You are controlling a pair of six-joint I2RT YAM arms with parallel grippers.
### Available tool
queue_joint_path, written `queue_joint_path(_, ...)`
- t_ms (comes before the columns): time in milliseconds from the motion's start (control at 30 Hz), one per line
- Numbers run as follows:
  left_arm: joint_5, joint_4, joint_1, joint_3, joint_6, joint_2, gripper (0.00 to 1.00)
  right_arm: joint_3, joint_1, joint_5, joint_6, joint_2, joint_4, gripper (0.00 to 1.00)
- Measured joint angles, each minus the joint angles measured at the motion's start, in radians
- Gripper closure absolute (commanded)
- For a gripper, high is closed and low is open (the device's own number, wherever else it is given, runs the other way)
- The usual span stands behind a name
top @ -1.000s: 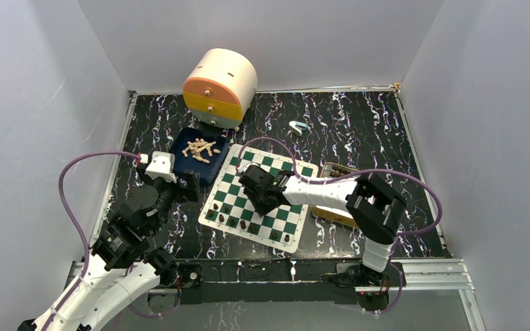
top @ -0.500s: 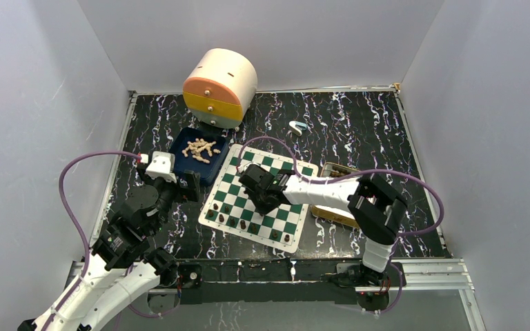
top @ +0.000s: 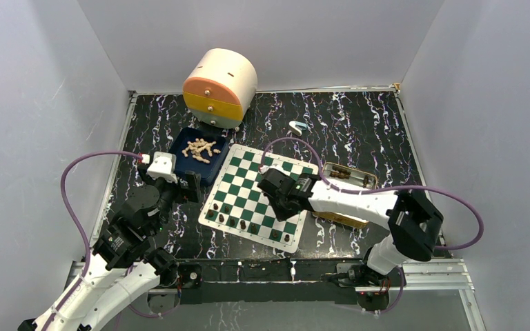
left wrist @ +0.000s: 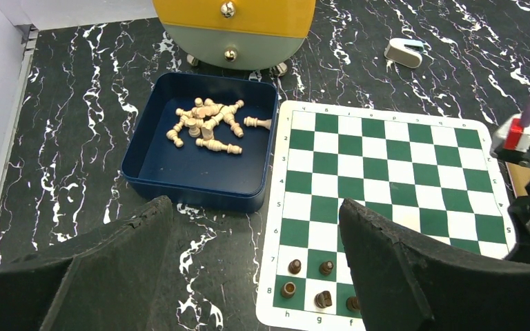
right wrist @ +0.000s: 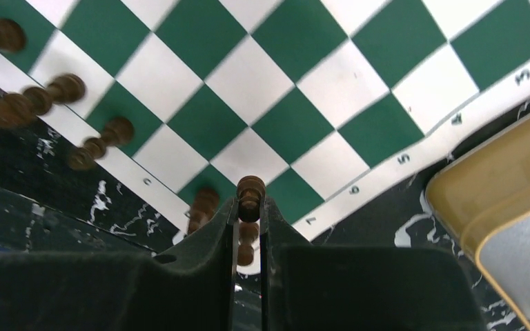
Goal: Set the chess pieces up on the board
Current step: Pick up the chess piece from the chessboard, then place the chess piece on the chessboard.
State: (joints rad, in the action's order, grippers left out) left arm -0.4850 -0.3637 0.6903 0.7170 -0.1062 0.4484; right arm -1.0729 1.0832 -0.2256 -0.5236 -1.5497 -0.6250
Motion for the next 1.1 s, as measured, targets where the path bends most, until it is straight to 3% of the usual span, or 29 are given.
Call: queue_joint_path(1100, 0.014, 0.0, 0.0, 0.0, -0.002, 0.019, 0.12, 0.134, 0.0, -0.001, -0.101, 0.051, -0.03, 0.81)
